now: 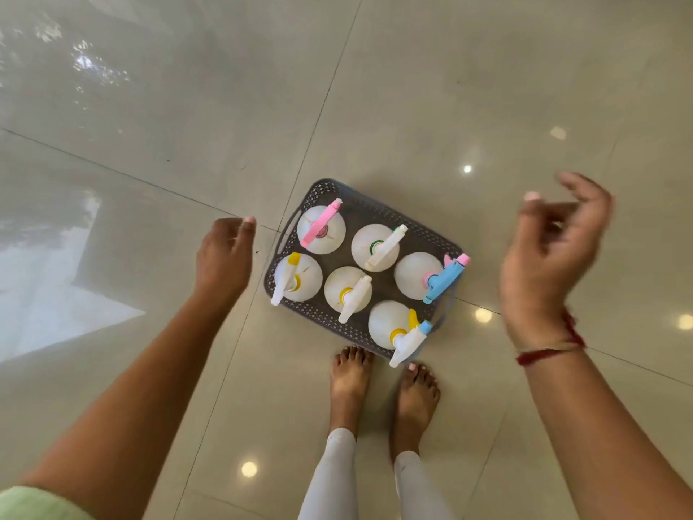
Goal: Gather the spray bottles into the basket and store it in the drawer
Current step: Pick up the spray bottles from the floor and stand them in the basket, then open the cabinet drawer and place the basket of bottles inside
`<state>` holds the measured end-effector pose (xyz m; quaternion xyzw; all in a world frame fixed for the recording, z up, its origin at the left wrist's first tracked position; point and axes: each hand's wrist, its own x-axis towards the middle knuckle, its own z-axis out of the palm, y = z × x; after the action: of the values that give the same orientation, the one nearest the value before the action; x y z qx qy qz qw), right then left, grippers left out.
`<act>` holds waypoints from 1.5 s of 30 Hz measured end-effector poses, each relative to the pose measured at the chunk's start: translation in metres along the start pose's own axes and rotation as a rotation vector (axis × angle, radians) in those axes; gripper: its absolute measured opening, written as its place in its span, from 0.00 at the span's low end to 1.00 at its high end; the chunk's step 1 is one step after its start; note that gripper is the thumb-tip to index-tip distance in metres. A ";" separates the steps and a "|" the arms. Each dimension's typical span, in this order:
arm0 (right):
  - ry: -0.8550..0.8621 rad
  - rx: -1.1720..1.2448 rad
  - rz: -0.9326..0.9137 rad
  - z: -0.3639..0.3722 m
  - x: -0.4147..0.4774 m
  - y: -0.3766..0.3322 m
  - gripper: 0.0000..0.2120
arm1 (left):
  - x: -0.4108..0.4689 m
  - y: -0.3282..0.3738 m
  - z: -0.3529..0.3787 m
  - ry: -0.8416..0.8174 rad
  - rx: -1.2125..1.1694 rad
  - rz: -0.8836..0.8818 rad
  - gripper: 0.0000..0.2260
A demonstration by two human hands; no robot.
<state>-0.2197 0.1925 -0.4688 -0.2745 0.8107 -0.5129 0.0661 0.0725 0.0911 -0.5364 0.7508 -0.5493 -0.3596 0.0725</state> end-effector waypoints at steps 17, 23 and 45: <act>-0.313 -0.316 0.682 0.016 -0.090 0.187 0.30 | 0.085 -0.003 0.063 -0.327 -0.016 -0.197 0.27; -0.602 -0.130 1.153 0.017 -0.103 0.225 0.19 | -0.076 -0.123 0.206 -0.770 0.274 -0.136 0.21; -0.776 -0.283 0.836 -0.001 -0.079 0.199 0.14 | -0.109 -0.093 0.200 -0.702 0.579 0.029 0.16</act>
<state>-0.2290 0.2977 -0.6545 -0.1052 0.8273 -0.1919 0.5173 0.0061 0.2797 -0.6794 0.5648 -0.6291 -0.4230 -0.3259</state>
